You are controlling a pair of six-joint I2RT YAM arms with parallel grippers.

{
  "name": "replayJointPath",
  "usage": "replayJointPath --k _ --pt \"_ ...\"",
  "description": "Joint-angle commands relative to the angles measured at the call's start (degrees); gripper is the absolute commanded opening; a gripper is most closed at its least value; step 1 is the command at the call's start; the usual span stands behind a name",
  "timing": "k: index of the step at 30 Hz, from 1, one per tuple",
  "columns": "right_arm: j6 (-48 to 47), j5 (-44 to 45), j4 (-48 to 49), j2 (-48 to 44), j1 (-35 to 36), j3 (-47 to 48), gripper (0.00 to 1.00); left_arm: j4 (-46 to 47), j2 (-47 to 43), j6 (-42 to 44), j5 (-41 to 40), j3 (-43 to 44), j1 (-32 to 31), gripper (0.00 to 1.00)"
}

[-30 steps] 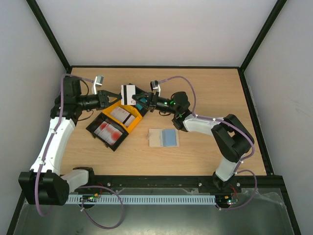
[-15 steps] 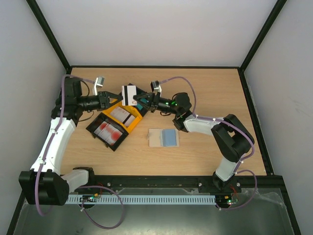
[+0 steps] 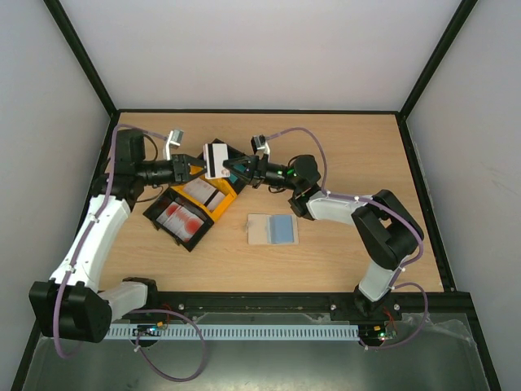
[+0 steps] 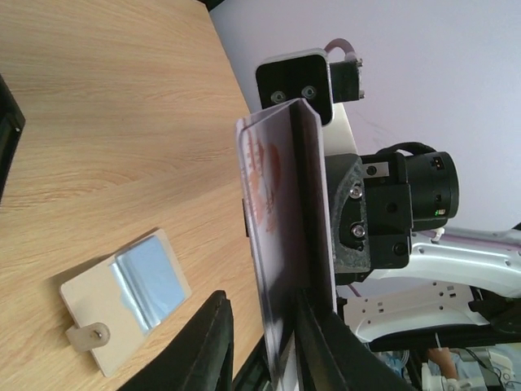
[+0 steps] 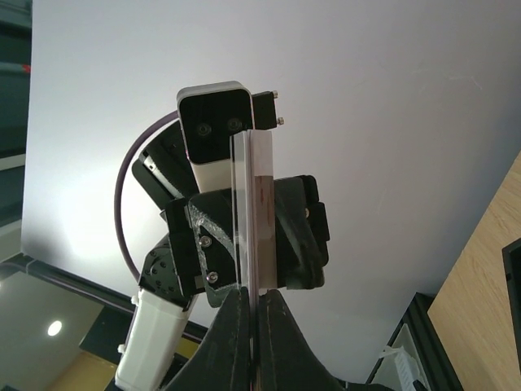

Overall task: Put the credit cards into the card holder
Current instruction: Pick up the credit card from the storage box.

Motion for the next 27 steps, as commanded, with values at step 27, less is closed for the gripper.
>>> replayJointPath --k 27 --pt "3.47 9.22 5.05 -2.43 -4.89 -10.78 0.02 -8.02 1.40 3.24 -11.53 2.54 4.99 0.03"
